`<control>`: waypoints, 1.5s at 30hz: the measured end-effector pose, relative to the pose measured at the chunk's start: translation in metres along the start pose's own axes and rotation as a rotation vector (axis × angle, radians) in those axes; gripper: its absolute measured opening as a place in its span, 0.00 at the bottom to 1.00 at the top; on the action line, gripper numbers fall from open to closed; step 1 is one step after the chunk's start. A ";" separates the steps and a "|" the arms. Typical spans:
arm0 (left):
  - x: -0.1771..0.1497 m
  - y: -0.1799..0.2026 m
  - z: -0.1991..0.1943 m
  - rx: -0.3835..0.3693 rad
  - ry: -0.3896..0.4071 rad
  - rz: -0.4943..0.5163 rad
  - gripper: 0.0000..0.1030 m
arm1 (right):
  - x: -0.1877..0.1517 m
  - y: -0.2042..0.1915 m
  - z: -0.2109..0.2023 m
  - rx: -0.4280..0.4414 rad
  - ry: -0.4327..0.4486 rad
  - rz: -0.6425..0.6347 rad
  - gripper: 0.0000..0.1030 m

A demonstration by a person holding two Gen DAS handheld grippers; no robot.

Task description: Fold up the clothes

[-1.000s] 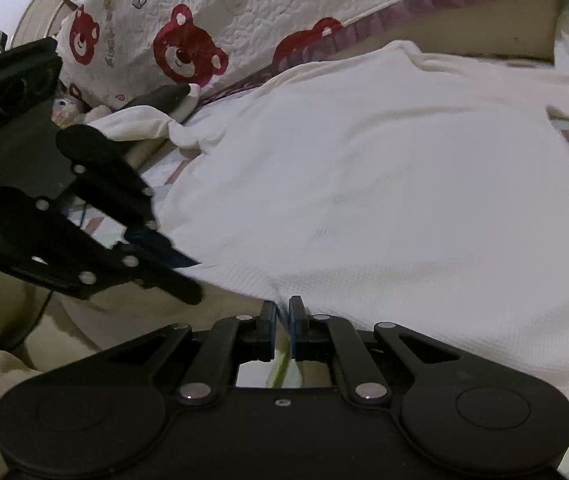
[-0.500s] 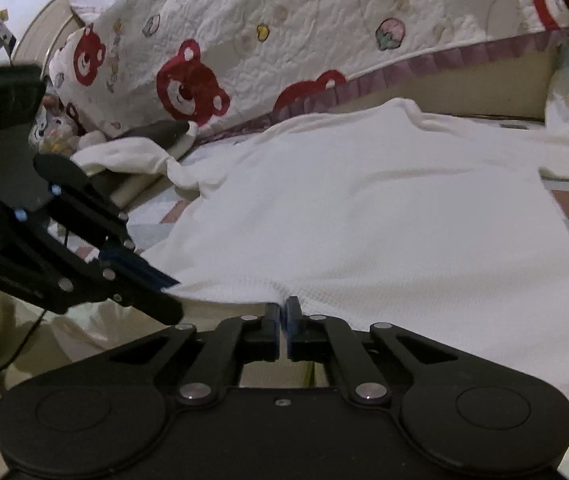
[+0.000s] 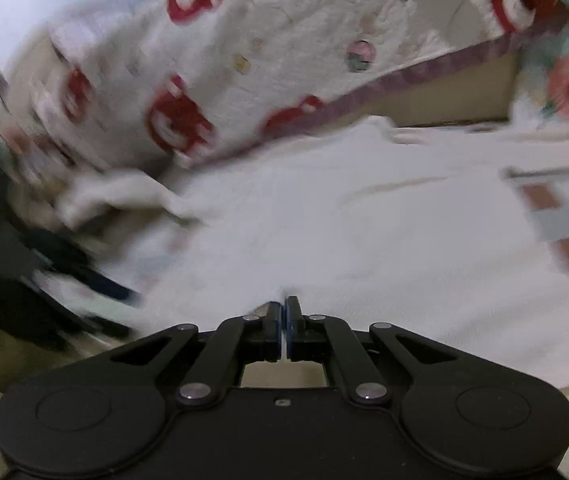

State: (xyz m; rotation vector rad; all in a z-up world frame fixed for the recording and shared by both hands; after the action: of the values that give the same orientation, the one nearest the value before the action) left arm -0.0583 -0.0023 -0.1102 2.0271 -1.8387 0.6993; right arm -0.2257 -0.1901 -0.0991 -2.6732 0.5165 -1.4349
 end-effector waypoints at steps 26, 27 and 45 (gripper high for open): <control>-0.061 -0.011 0.031 -0.009 -0.170 -0.323 0.02 | 0.015 0.001 0.012 -0.036 0.012 -0.121 0.02; -0.060 -0.010 0.029 -0.013 -0.166 -0.308 0.02 | 0.015 0.002 0.010 -0.006 0.000 -0.109 0.02; -0.094 -0.028 0.009 -0.065 -0.155 -0.504 0.02 | -0.036 0.128 -0.045 -0.349 -0.192 -0.105 0.17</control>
State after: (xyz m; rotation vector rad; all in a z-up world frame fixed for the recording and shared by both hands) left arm -0.0350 0.0751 -0.1667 2.4148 -1.3057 0.3423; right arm -0.3146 -0.2950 -0.1294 -3.1117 0.6731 -1.1859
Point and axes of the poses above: each gripper's, at about its wrist camera, not at the fingertips, and z roughly the way its jaws point, y to its right, x to its top, the point moved 3 cm from there along z, roughly the way its jaws point, and after that the axes turned 4 degrees about y, right-handed, at the moved point
